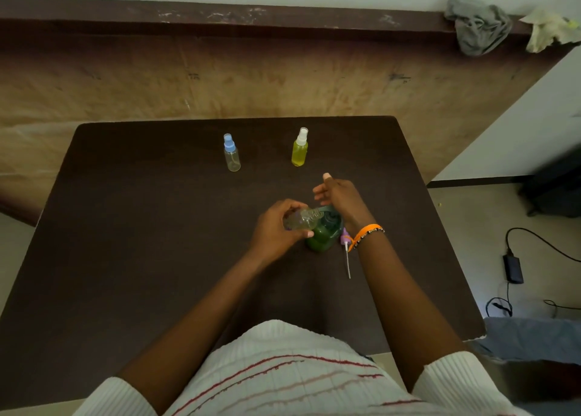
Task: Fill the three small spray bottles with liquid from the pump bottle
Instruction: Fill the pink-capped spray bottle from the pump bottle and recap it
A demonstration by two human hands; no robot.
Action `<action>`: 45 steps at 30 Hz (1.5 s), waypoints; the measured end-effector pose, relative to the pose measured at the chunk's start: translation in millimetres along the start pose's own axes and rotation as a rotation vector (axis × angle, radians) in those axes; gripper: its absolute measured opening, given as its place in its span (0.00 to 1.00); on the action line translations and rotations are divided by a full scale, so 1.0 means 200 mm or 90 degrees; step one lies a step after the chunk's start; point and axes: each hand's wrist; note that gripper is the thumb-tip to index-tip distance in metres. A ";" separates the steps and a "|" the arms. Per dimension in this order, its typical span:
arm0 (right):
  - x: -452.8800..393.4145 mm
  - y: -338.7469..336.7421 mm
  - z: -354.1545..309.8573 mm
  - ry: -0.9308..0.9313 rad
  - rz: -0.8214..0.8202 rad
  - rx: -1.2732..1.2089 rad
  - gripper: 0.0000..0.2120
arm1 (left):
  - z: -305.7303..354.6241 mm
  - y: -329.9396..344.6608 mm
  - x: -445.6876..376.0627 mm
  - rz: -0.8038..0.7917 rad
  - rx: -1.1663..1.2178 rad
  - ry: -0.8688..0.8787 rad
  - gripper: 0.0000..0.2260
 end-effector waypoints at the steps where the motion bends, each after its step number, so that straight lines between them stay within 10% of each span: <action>1: 0.00 0.00 -0.01 0.014 -0.005 -0.006 0.23 | 0.01 0.00 0.00 0.003 0.000 0.002 0.20; 15: 0.04 0.07 0.03 0.006 0.171 0.040 0.20 | 0.04 0.02 0.00 0.024 -0.032 0.003 0.19; 28: 0.06 0.07 -0.03 0.093 0.067 -0.103 0.19 | 0.08 -0.01 0.02 0.041 -0.057 0.018 0.21; 45: 0.05 0.09 0.05 0.079 0.175 -0.079 0.18 | 0.10 -0.01 -0.01 0.064 -0.140 0.073 0.23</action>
Point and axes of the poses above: each hand's wrist, its own x-axis away from the middle knuckle, its own y-axis out of the palm, z = x × y, and after that the axes turned 15 degrees about -z, right-handed
